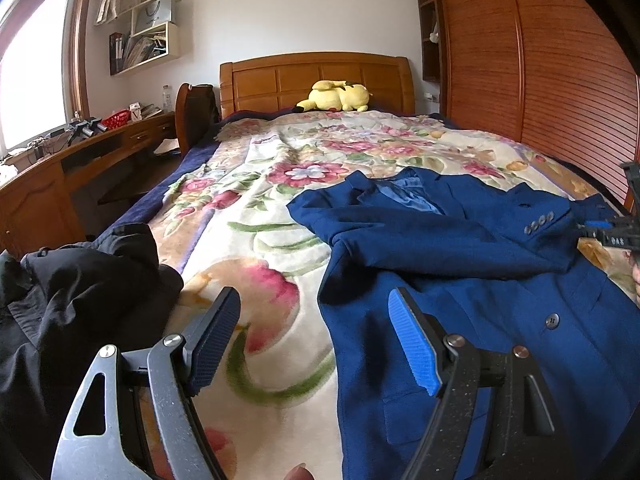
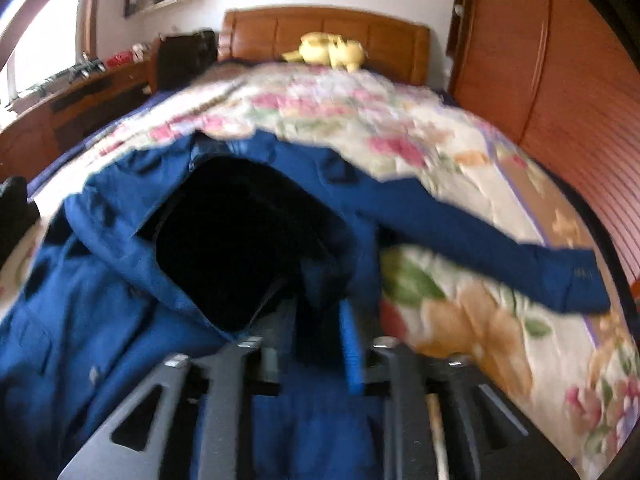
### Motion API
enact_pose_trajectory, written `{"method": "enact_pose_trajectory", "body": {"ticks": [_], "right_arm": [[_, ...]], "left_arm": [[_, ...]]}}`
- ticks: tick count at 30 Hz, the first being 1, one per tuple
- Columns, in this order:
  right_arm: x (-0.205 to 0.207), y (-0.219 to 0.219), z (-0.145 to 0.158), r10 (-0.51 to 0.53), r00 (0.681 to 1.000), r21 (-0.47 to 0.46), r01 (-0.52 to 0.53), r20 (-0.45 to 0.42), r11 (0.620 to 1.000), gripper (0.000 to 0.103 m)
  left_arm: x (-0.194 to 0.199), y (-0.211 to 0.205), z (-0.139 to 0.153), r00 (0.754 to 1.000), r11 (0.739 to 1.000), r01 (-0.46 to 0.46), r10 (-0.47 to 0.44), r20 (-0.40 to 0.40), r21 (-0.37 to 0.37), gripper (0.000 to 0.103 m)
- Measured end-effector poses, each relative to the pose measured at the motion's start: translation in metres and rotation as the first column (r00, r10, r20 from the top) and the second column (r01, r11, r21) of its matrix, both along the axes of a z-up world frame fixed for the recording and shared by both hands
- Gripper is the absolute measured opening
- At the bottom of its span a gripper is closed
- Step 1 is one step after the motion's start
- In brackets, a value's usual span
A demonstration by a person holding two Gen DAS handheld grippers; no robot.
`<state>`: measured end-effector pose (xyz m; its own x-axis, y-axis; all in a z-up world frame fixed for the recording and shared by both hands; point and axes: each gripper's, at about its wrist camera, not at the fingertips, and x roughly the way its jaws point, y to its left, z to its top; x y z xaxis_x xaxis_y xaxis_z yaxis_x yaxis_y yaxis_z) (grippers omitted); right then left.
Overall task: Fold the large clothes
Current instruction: 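Fold the side panel over the jacket center and open the right gripper, then close the right gripper on the buttoned cuff of the other sleeve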
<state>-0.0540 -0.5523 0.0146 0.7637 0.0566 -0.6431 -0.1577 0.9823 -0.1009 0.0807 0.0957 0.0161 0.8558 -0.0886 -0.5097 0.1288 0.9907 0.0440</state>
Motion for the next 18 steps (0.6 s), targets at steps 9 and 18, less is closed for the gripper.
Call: {"method": "enact_pose_trajectory", "body": {"ticks": [9, 18], "right_arm": [[-0.020, -0.010, 0.016, 0.041, 0.999, 0.007, -0.041, 0.028, 0.999, 0.054], [-0.027, 0.019, 0.017, 0.140, 0.987, -0.046, -0.136, 0.084, 0.990, 0.054]], "left_arm": [[0.000, -0.005, -0.003, 1.000, 1.000, -0.003, 0.003, -0.008, 0.006, 0.078], [-0.001, -0.006, -0.005, 1.000, 1.000, 0.001, -0.001, -0.015, 0.009, 0.078]]}}
